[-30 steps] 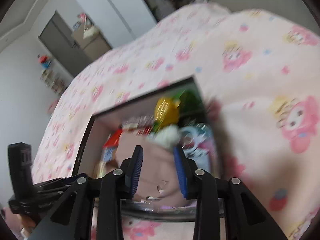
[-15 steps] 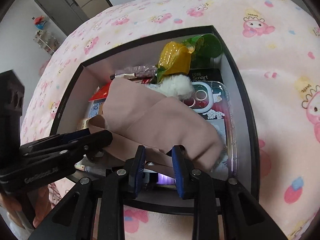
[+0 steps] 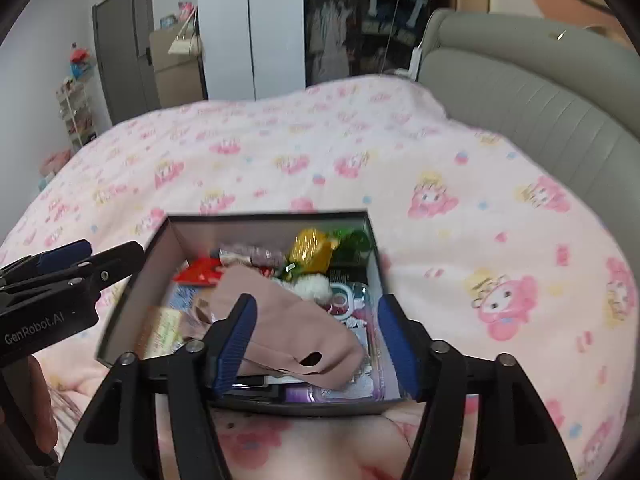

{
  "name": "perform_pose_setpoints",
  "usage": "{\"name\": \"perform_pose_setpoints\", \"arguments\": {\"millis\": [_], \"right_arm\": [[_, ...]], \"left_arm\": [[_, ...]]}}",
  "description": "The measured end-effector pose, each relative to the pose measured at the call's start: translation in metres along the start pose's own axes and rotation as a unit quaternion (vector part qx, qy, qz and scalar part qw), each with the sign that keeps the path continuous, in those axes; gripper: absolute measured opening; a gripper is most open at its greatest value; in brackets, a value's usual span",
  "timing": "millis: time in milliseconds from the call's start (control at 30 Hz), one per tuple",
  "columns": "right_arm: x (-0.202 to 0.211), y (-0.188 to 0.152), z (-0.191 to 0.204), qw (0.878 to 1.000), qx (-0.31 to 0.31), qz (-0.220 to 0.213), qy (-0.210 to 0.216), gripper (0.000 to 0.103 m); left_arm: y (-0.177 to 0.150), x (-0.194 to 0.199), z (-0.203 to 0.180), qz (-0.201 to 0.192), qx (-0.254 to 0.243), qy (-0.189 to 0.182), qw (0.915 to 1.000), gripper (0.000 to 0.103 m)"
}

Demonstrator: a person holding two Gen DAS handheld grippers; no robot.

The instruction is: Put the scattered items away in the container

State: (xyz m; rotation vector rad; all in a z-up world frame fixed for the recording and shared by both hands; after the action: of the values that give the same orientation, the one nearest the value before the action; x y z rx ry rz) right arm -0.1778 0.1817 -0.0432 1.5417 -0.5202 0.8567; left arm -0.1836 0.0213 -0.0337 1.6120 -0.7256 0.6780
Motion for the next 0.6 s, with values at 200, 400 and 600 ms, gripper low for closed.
{"name": "perform_pose_setpoints", "arguments": {"millis": [200,400,600], "right_arm": [[0.057,0.010,0.023,0.999,0.000,-0.032,0.021,0.069],[0.105,-0.005,0.032,0.997,-0.008,-0.069,0.025,0.069],[0.119,-0.033,0.033,0.997,-0.028,-0.059,0.034,0.070]], "left_arm": [[0.002,0.072,0.004,-0.048,0.001,0.020,0.9987,0.099],[-0.011,0.132,0.011,-0.079,-0.008,0.047,0.9957,0.102],[-0.039,0.155,0.020,-0.083,0.002,0.062,0.9946,0.102]]}}
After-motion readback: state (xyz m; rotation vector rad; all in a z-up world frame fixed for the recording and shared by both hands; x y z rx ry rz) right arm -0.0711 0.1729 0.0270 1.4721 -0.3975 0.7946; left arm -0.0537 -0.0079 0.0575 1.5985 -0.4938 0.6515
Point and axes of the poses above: each gripper's, at about its wrist camera, not at the fingertips, and x roughly against the way its jaws point, z to its left, y to its top, the point moved 7 cm from there along -x, roughly the way its jaws point, and after that the axes turned 7 degrees about z, right-handed, at the moved point
